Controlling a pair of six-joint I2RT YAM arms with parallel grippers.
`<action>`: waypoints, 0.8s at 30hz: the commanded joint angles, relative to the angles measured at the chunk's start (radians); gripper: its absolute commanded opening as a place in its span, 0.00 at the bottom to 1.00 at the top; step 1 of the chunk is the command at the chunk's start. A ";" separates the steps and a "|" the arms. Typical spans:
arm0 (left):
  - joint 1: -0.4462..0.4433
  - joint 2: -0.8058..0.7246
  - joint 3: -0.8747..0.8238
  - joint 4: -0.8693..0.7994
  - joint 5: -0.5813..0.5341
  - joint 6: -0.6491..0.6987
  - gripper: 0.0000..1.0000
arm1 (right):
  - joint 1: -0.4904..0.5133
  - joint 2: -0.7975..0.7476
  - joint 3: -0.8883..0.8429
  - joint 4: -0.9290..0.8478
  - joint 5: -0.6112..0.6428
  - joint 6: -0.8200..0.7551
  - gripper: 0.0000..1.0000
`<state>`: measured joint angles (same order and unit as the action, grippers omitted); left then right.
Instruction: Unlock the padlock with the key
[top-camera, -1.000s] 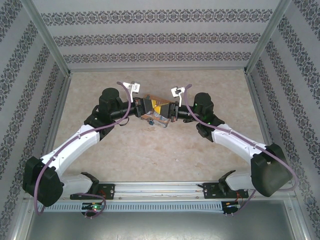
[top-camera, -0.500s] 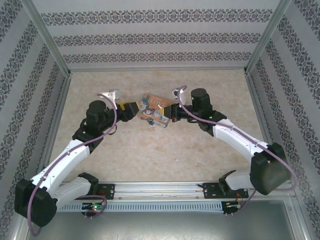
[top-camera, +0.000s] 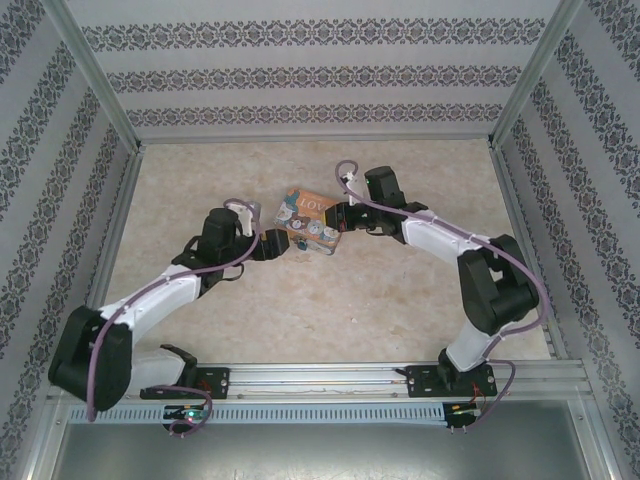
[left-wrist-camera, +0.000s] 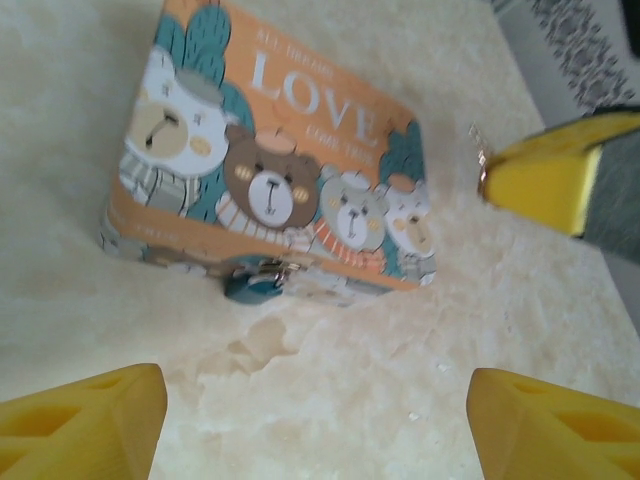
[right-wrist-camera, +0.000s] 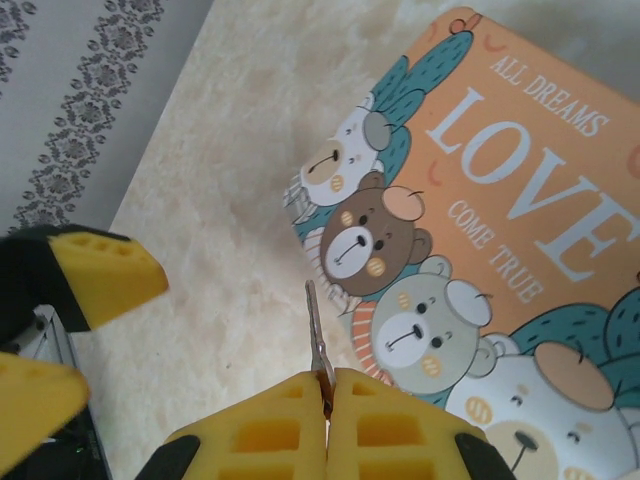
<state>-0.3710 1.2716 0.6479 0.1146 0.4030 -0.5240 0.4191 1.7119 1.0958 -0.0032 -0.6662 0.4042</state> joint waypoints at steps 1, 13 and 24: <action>0.009 0.054 0.016 0.094 0.054 -0.007 0.79 | -0.014 0.046 0.057 0.031 -0.047 0.015 0.00; 0.000 0.244 0.016 0.275 0.149 0.028 0.77 | -0.039 0.175 0.055 0.095 -0.100 0.051 0.00; -0.009 0.385 0.073 0.325 0.201 0.043 0.73 | -0.040 0.210 -0.010 0.080 -0.087 0.026 0.00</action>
<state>-0.3729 1.6413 0.6872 0.3820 0.5766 -0.5152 0.3855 1.8915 1.1206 0.0971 -0.7506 0.4450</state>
